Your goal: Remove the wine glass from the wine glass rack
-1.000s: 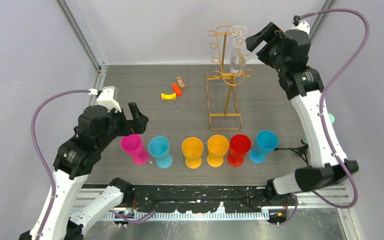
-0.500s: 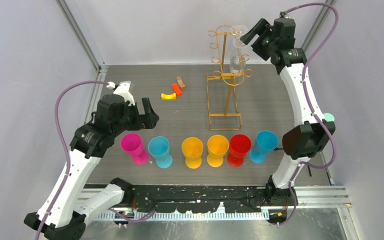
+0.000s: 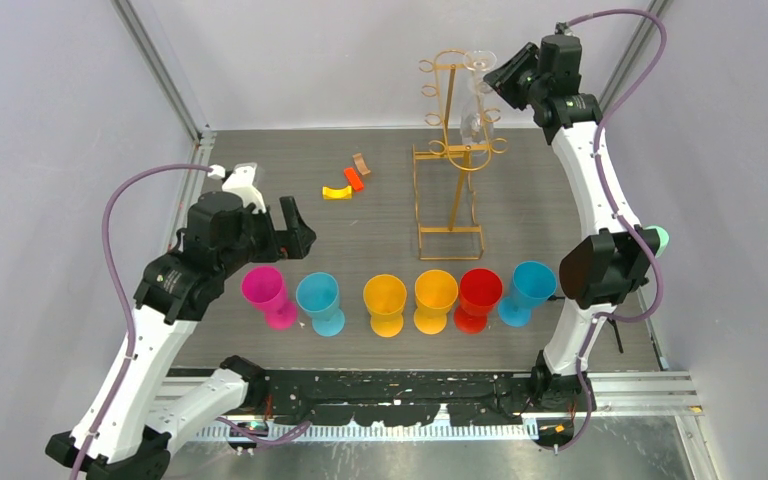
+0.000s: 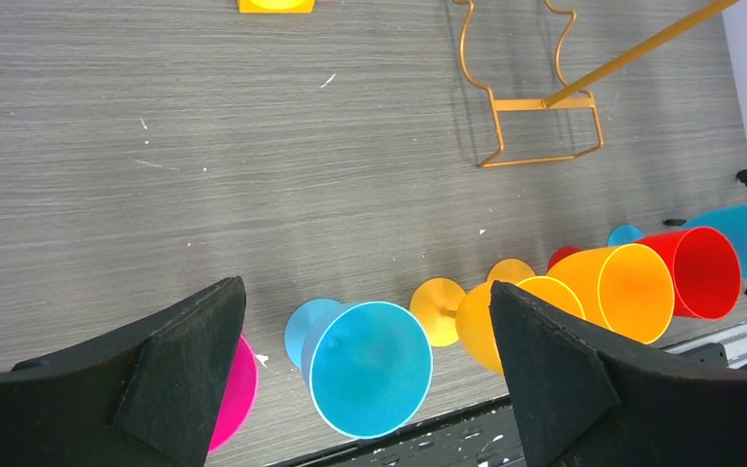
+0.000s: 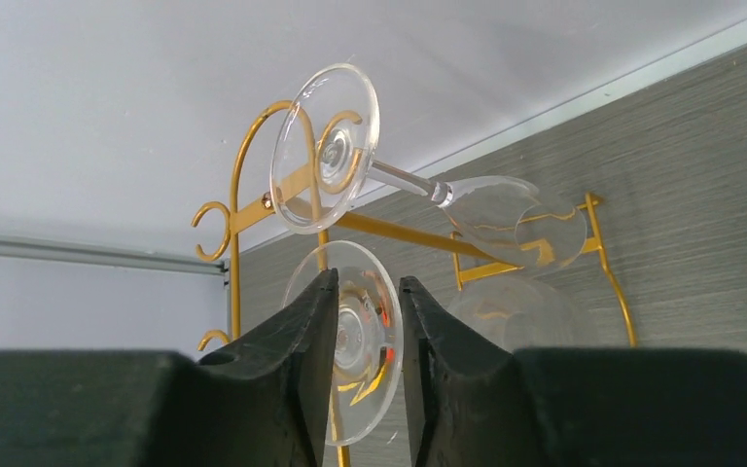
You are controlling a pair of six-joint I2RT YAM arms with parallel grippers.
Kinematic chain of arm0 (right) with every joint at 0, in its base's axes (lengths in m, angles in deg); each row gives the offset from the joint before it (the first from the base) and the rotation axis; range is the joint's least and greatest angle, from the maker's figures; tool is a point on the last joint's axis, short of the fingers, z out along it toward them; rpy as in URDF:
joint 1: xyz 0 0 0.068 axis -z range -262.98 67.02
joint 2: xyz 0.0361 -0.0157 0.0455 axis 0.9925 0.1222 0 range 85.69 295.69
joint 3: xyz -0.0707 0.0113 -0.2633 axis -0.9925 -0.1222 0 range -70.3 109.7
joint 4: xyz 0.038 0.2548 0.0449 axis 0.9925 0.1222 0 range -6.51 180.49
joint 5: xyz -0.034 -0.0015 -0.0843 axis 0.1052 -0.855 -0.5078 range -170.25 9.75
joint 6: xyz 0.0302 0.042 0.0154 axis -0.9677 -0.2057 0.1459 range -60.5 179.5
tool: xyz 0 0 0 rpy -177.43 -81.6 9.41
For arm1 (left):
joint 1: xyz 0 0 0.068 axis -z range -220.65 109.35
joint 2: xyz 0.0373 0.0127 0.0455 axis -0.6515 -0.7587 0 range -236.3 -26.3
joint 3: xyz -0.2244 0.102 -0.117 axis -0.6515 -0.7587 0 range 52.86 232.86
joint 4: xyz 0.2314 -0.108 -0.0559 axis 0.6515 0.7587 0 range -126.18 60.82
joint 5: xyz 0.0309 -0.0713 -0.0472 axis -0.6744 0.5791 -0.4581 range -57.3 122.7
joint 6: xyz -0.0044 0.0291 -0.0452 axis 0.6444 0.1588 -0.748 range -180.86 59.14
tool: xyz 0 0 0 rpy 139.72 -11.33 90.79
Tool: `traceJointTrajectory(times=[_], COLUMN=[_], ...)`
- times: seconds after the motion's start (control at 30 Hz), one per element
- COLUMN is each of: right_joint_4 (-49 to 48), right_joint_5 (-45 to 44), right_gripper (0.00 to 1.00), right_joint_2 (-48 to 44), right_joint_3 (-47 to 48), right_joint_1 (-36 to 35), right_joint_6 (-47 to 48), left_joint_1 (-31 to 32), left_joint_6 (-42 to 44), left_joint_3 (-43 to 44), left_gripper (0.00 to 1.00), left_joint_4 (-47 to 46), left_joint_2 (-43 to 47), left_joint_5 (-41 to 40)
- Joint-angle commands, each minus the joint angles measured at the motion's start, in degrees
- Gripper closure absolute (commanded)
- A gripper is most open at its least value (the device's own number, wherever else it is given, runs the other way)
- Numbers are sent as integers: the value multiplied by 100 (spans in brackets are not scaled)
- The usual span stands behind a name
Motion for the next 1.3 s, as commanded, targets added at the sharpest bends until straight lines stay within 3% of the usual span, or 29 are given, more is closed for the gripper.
traceJointTrajectory(times=[0.0,0.1,0.4,0.83,1.27], right_joint_4=[-193,-167,-611,-2083,-2328], right_joint_5=[37,77,51,112,-96], right_gripper=[71,81,99,100,100], right_joint_2=[-78,-71,-260,-991,-1354], right_joint_3=[23,120,71,-758,-1064], right_joint_1=[54,62,110,348,431], right_joint_6=[-74,-94,-197,-779,-773], left_joint_1=[-8,-8,-8,-8,-8], left_joint_6=[109,50,-46,-66,-120], left_joint_3=[43,27,7,89,46], left_gripper=[0,0,0,0,0], left_joint_4=[-254,-278,-297,-290,-317], left_joint_2=[104,62,48,106,247], left_joint_5=[-30,48,138,178,200])
